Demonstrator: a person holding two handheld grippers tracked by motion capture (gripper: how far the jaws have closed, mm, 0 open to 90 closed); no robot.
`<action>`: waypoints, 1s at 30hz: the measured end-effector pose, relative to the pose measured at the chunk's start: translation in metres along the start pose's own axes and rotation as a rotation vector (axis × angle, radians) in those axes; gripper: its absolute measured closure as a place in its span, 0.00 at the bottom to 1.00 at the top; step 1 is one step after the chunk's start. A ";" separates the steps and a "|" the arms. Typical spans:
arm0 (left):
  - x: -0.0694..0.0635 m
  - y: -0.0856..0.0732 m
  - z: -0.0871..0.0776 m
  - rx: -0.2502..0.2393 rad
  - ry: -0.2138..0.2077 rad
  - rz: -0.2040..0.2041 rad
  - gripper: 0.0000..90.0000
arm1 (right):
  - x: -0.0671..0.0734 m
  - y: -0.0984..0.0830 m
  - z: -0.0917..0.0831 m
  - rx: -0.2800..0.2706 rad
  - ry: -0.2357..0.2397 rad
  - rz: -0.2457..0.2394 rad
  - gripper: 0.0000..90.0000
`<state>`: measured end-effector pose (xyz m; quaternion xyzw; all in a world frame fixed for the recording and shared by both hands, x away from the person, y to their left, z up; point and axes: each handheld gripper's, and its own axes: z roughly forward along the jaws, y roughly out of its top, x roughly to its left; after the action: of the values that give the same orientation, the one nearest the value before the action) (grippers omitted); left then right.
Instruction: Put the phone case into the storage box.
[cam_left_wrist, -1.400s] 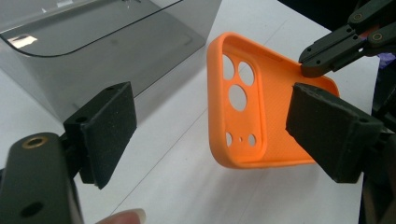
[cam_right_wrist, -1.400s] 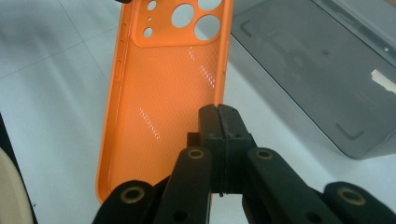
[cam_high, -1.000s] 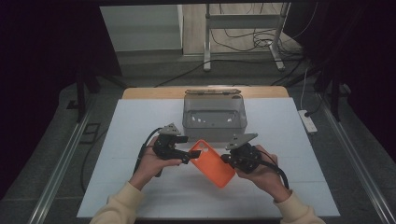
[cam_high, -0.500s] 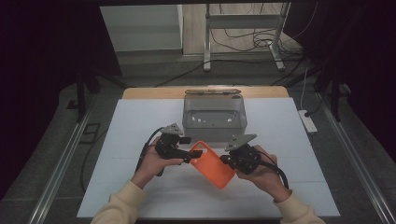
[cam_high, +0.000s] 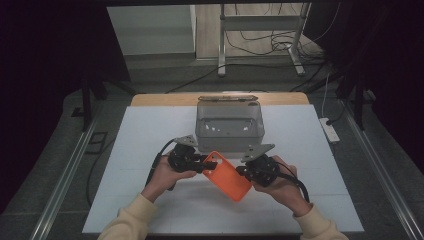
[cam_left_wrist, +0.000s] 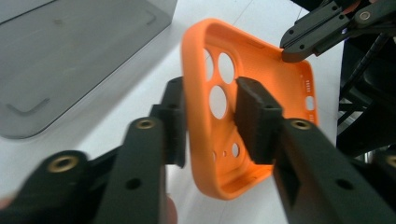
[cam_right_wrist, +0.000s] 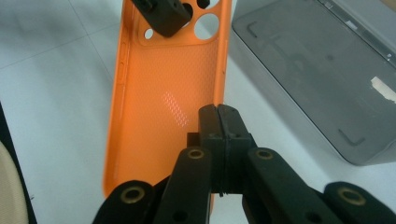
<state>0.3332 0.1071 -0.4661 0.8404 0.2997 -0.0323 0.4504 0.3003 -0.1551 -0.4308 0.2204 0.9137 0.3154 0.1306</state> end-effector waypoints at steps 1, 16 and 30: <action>0.001 0.000 -0.001 0.000 -0.001 -0.008 0.79 | 0.000 0.000 0.000 -0.001 0.002 0.000 1.00; 0.001 -0.001 -0.008 -0.036 -0.015 -0.018 0.90 | 0.001 0.001 -0.002 -0.024 0.017 0.004 0.99; 0.001 -0.001 -0.011 -0.038 -0.014 -0.017 0.90 | -0.004 0.000 -0.003 -0.062 0.053 0.048 0.97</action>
<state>0.3311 0.1172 -0.4606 0.8289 0.3043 -0.0363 0.4679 0.3027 -0.1593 -0.4279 0.2297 0.9011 0.3523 0.1054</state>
